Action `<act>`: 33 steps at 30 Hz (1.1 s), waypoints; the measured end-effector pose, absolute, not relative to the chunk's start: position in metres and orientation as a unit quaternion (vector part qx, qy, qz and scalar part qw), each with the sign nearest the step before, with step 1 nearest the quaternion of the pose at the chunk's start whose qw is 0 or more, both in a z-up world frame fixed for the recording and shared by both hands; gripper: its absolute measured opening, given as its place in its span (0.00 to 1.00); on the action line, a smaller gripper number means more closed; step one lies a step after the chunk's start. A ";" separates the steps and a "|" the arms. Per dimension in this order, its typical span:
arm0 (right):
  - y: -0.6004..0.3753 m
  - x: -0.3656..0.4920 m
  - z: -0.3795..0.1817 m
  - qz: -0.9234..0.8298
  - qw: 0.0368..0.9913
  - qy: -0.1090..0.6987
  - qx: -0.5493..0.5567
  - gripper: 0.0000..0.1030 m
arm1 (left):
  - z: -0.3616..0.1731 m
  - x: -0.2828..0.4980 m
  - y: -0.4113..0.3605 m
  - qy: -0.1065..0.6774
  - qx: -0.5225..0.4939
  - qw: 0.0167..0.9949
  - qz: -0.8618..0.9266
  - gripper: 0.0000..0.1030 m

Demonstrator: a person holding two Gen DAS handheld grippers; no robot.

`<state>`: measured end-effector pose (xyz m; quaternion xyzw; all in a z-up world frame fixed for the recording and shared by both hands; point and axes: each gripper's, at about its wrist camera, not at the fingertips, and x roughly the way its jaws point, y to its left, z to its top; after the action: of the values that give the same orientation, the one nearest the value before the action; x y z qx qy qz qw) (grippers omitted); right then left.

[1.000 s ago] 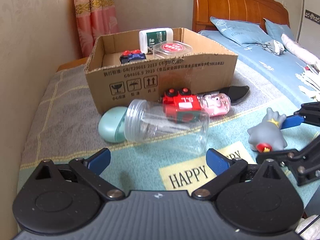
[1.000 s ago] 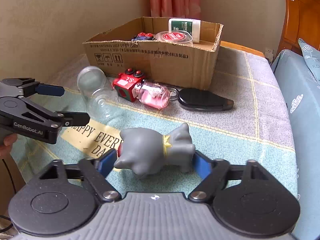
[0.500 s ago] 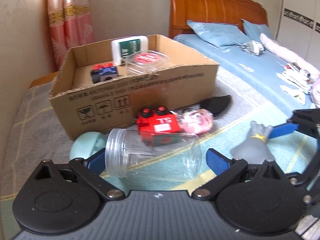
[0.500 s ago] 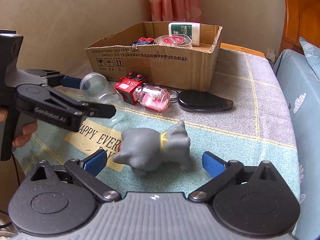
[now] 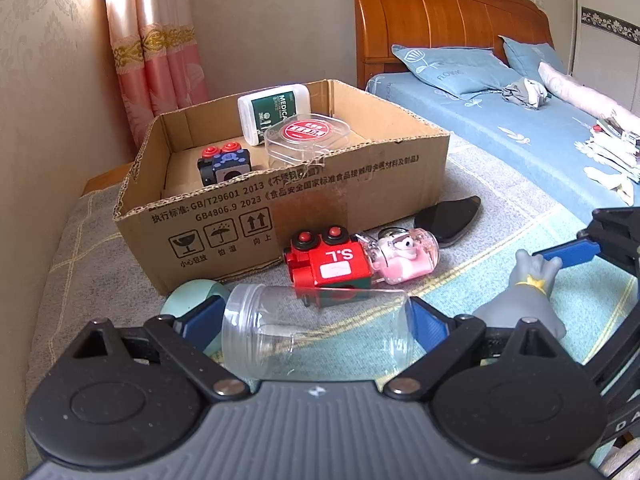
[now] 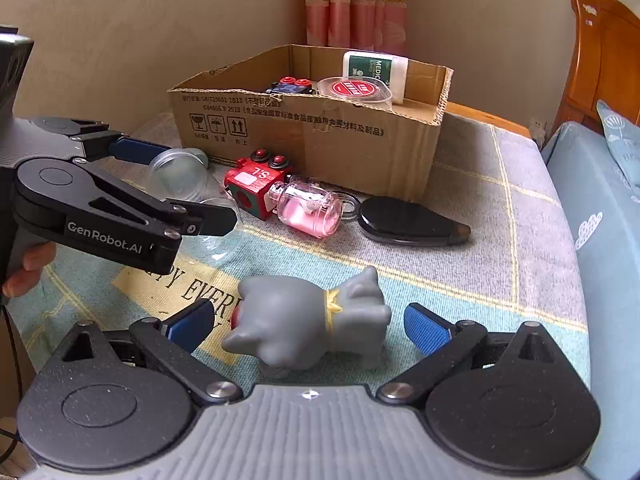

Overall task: Organize rigid objects
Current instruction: 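Grasp the cat figurine with right tool while left tool grasps the clear jar, lift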

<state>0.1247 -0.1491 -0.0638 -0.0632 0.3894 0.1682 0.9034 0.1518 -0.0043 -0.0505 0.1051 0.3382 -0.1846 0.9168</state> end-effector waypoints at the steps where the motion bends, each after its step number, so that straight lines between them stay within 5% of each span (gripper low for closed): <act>1: -0.148 0.125 -0.064 0.168 0.903 0.389 -0.066 0.99 | -0.050 0.151 -0.004 0.340 0.107 0.916 -0.185 0.92; 8: -0.146 0.124 -0.064 0.168 0.903 0.390 -0.072 0.93 | -0.053 0.148 -0.005 0.341 0.132 0.909 -0.198 0.92; 14: -0.145 0.124 -0.066 0.167 0.898 0.400 -0.079 0.76 | -0.051 0.148 -0.003 0.346 0.127 0.907 -0.205 0.87; 33: -0.159 0.131 -0.015 0.193 0.906 0.363 -0.104 0.75 | 0.010 0.138 0.003 0.331 0.136 0.917 -0.176 0.87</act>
<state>0.1314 -0.1589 -0.0148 -0.1039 0.3630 0.1928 0.9057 0.1381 0.0031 0.0099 0.1361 0.3312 -0.1763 0.9169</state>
